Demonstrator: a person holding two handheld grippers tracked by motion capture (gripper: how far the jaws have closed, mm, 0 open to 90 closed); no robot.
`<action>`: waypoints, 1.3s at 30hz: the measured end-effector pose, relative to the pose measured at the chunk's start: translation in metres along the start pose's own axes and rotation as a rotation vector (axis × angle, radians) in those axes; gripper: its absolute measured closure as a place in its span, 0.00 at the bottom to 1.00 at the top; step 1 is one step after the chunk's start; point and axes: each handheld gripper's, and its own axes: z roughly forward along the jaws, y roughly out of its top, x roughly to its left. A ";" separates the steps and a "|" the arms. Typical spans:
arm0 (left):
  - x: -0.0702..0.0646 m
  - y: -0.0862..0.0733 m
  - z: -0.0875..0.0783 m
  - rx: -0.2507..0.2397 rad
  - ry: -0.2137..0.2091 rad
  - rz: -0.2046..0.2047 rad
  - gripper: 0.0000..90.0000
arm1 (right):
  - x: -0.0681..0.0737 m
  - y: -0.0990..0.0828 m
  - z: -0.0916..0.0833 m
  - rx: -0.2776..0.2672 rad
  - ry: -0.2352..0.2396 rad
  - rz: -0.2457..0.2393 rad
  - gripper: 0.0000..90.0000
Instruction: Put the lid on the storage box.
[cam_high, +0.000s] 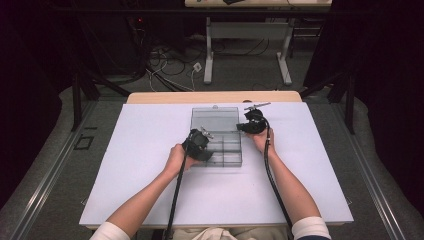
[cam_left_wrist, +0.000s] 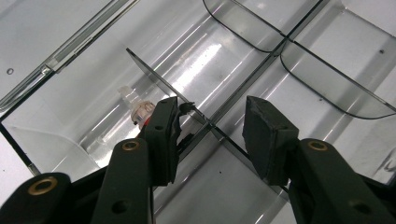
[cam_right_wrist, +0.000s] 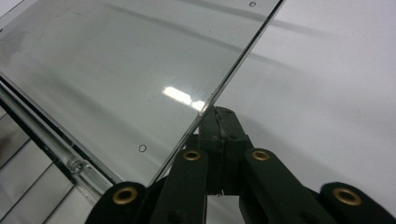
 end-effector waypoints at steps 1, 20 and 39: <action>0.000 0.000 0.000 0.000 0.000 0.000 0.63 | 0.000 0.001 -0.001 -0.006 -0.004 -0.007 1.00; 0.000 -0.001 0.000 -0.009 -0.003 -0.009 0.62 | 0.004 0.010 -0.017 -0.126 -0.009 -0.063 1.00; 0.001 -0.003 0.000 -0.027 -0.010 -0.016 0.62 | 0.007 0.015 -0.034 -0.204 0.020 -0.093 1.00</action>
